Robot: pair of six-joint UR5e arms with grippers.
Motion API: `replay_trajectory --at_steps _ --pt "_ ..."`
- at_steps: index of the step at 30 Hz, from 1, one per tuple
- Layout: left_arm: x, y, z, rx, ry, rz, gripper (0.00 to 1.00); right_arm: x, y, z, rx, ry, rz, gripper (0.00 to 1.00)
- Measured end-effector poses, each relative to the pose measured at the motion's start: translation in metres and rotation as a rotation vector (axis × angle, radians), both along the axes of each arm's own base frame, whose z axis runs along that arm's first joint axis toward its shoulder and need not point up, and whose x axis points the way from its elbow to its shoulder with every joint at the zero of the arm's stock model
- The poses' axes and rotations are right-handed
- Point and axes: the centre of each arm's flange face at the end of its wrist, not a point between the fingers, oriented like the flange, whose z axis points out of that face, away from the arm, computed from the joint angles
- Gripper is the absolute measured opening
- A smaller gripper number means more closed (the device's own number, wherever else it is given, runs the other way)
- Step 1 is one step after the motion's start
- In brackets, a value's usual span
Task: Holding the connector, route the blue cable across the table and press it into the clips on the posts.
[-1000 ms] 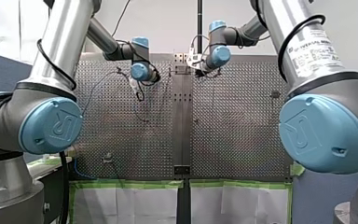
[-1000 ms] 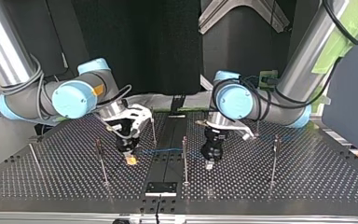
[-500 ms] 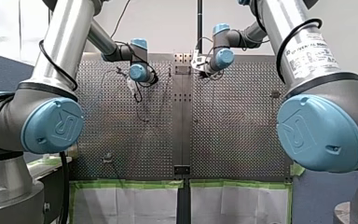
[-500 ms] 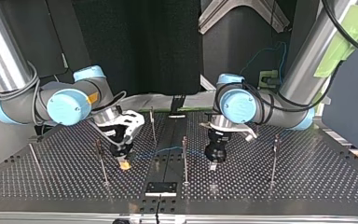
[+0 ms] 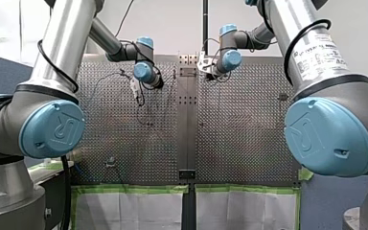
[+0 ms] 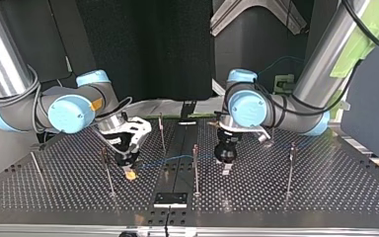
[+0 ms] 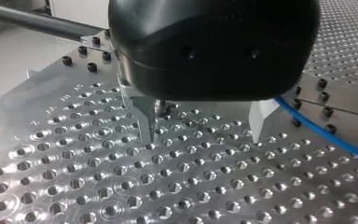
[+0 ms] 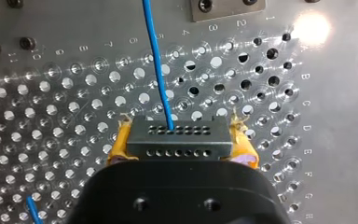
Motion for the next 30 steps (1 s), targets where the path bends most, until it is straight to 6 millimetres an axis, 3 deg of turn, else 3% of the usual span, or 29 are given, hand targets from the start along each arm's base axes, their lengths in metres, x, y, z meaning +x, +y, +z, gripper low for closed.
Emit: replay_trajectory --at_steps 6,25,30 --pt "-0.015 0.0 0.0 0.006 0.041 0.001 1.0 0.0 0.0 0.0 0.001 0.001 0.0 0.0" --pt "-0.099 -0.014 0.01 0.01 0.085 -0.099 1.0 0.001 0.002 -0.001 0.005 0.001 0.004 0.0" --pt "-0.119 -0.024 0.026 0.035 0.054 -0.118 1.0 0.003 0.004 -0.001 0.006 0.002 0.008 0.0"
